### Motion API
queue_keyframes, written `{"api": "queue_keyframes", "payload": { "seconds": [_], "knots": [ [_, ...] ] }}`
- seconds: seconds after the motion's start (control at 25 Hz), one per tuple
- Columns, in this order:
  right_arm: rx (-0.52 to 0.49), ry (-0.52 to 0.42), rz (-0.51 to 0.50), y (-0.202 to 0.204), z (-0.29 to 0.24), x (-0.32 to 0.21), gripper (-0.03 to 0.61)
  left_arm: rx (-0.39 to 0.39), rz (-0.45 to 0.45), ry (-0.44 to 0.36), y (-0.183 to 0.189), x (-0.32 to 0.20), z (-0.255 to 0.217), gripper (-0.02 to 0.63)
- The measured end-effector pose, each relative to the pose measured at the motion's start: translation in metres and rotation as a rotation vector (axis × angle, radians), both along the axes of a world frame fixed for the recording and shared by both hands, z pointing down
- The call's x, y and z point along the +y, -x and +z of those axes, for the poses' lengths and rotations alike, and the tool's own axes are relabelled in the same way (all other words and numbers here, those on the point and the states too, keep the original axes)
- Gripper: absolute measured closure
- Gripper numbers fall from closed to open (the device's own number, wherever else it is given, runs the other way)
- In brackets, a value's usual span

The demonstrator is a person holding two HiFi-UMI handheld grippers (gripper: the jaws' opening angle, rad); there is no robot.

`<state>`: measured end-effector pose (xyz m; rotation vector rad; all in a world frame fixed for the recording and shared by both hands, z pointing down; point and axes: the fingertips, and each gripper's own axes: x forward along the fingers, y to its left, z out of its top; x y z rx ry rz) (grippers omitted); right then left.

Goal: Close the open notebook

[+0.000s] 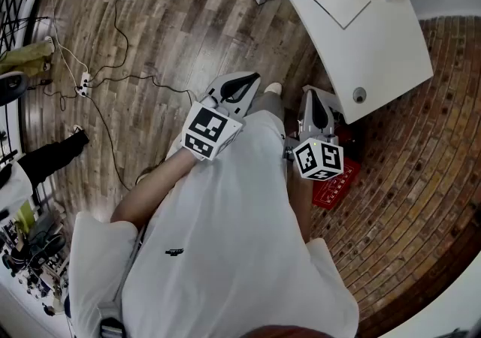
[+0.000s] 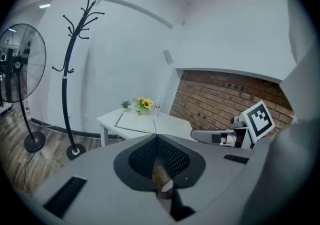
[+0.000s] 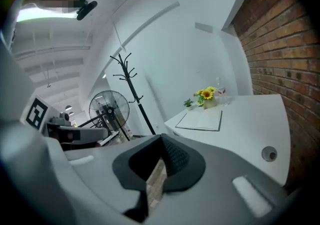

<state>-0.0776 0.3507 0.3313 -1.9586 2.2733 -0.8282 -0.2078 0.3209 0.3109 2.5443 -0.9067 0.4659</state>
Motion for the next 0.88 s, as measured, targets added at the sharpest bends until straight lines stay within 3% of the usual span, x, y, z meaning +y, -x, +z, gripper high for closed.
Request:
{"api": "queue_keyframes", "payload": {
  "seconds": [0.24,0.44,0.56,0.88],
  "knots": [
    [0.005,0.006,0.053,-0.051,-0.010,0.028,0.580,0.002,0.056,-0.019,-0.054,0.012,-0.021,0.604],
    [0.064,-0.054,0.076,-0.087,-0.038,0.030,0.581,-0.003,0.119,-0.055,-0.097,0.018,-0.039,0.604],
    [0.013,-0.074,0.112,-0.112,-0.036,0.036,0.580,-0.004,0.108,-0.047,-0.117,0.023,-0.035,0.604],
    [0.012,-0.087,0.076,-0.154,-0.026,0.051,0.578,-0.038,0.117,-0.046,-0.166,0.036,-0.023,0.604]
  ]
}}
